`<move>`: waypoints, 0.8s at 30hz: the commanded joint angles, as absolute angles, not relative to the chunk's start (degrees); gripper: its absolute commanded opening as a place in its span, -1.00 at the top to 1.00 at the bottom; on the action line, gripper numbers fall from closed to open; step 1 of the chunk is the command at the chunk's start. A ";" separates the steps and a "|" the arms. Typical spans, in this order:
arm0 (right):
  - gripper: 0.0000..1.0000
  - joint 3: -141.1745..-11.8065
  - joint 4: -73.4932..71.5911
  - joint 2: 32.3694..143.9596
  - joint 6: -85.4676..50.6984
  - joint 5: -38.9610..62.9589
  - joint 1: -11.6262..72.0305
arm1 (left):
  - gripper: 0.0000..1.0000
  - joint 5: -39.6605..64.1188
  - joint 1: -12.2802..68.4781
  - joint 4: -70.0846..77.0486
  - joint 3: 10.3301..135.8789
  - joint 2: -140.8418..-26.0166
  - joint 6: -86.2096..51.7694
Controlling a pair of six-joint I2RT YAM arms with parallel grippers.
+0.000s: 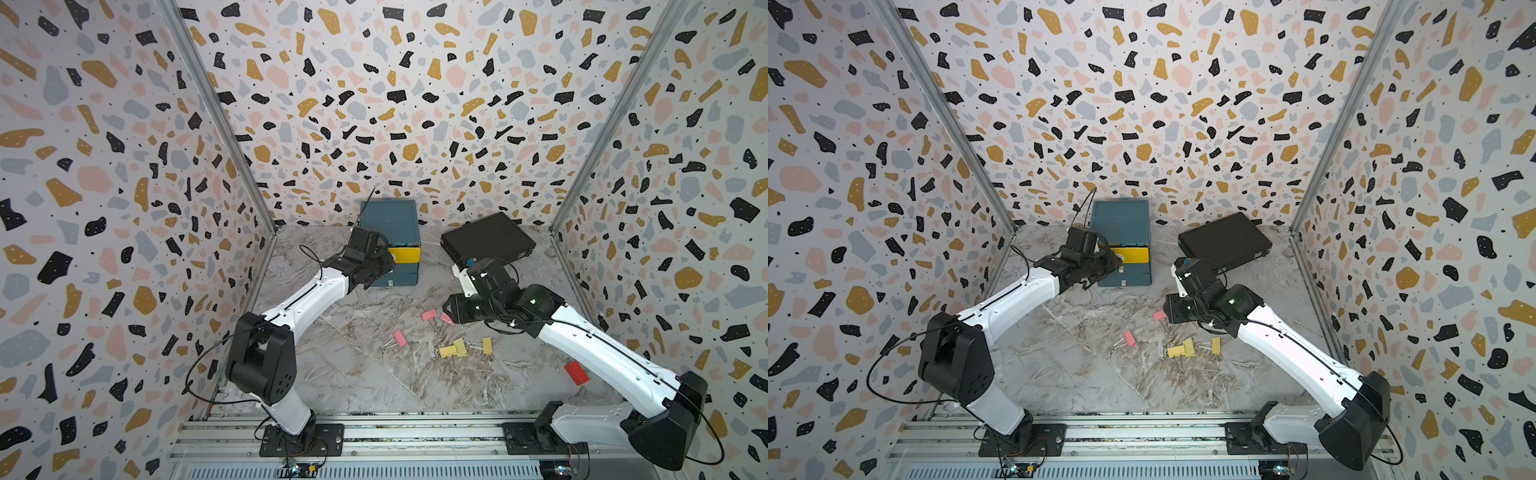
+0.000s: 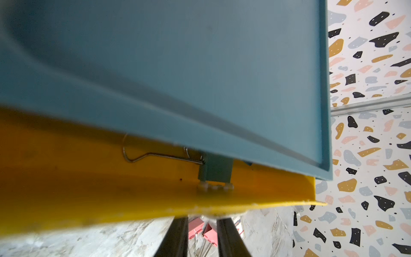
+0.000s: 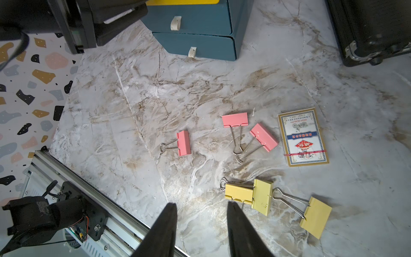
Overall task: Put the binder clips in the drawer according to color
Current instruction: Close the drawer in the storage box.
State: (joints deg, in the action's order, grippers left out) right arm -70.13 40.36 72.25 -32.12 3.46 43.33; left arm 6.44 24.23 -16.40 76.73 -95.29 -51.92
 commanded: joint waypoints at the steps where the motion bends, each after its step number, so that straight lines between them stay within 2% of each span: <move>1: 0.15 -70.29 41.13 70.23 -31.76 3.12 42.98 | 0.46 4.71 23.57 -14.12 80.30 -96.47 -51.24; 13: 0.15 -69.35 41.13 69.57 -31.76 3.34 42.71 | 0.42 4.35 22.46 -14.24 81.75 -97.19 -51.58; 18: 0.15 -67.92 40.72 68.84 -31.66 2.73 42.37 | 0.04 3.62 22.54 -4.74 68.50 -89.31 -59.46; 24: 0.15 -66.12 39.29 68.99 -32.14 4.39 41.57 | -0.09 8.60 22.46 16.60 55.06 -90.86 -73.73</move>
State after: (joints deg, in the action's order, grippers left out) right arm -66.19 40.03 70.35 -32.12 3.73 41.87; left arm 6.09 22.59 2.11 58.06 -88.58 -65.36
